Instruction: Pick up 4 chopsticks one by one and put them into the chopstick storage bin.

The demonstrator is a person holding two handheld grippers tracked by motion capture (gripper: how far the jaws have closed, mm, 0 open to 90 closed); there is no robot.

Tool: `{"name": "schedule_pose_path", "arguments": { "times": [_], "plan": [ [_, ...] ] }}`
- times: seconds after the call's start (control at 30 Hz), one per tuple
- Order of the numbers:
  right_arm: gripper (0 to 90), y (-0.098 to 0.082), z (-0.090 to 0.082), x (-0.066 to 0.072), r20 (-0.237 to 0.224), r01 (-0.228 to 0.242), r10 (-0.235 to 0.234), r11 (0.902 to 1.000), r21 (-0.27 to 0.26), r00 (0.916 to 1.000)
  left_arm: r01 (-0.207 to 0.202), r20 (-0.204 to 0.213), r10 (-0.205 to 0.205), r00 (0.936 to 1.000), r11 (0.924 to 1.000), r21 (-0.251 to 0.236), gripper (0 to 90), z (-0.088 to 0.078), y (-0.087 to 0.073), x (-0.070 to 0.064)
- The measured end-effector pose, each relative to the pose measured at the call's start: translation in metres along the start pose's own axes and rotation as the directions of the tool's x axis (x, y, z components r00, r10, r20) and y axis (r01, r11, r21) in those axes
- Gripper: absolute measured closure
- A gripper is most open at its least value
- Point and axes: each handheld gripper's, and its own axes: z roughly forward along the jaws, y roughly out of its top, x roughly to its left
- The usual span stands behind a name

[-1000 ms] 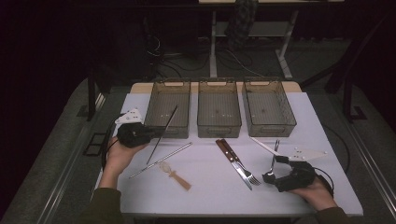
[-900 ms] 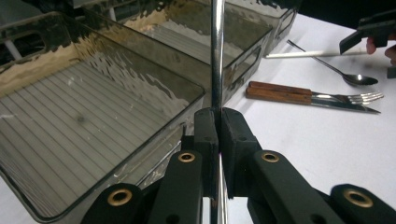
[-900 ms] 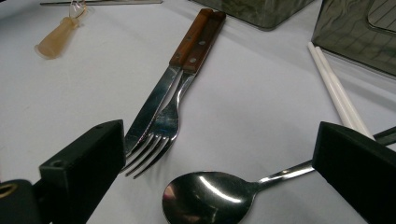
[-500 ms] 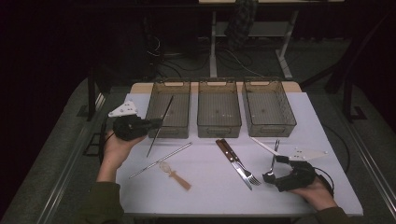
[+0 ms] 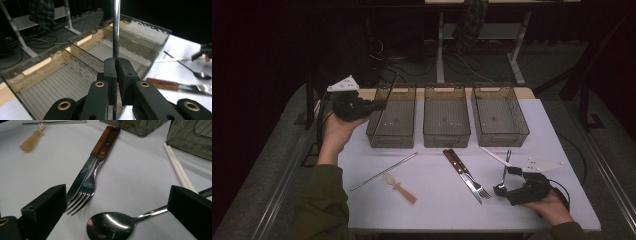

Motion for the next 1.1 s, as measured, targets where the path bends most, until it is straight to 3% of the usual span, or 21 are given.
{"name": "schedule_pose_path", "arguments": {
  "times": [0.2,0.37,0.47,0.7,0.8,0.9,1.1],
  "plan": [
    [2.6,0.000,0.000,0.000,0.000,0.002,-0.002,1.0000,0.000,1.0000,0.016,-0.041,-0.016,0.9990,0.9998,0.006,85.1,0.011,0.021,0.020],
    [2.6,0.000,-0.001,-0.001,0.000,0.002,-0.002,1.0000,-0.003,1.0000,0.051,-0.092,-0.046,0.9947,0.9975,0.049,85.1,0.028,0.021,0.038],
    [2.6,-0.001,-0.001,-0.001,-0.001,-0.004,0.004,1.0000,-0.006,1.0000,0.068,-0.106,-0.059,0.9926,0.9937,0.089,85.1,0.040,0.014,0.044],
    [2.6,-0.001,-0.002,0.000,-0.004,-0.002,0.002,1.0000,-0.008,1.0000,0.116,-0.124,-0.094,0.9878,0.9765,0.182,85.1,0.064,-0.008,0.052],
    [2.6,-0.001,-0.002,0.000,-0.004,-0.002,0.002,1.0000,-0.008,1.0000,0.141,-0.128,-0.117,0.9848,0.9700,0.198,85.1,0.070,-0.020,0.055],
    [2.6,-0.001,-0.002,0.000,-0.004,-0.001,0.001,1.0000,-0.008,1.0000,0.160,-0.140,-0.130,0.9816,0.9589,0.234,85.0,0.076,-0.031,0.058],
    [2.6,-0.001,-0.001,-0.001,-0.005,-0.005,0.005,1.0000,-0.007,1.0000,0.185,-0.150,-0.150,0.9772,0.9474,0.261,84.9,0.082,-0.045,0.060]
  ]
}}
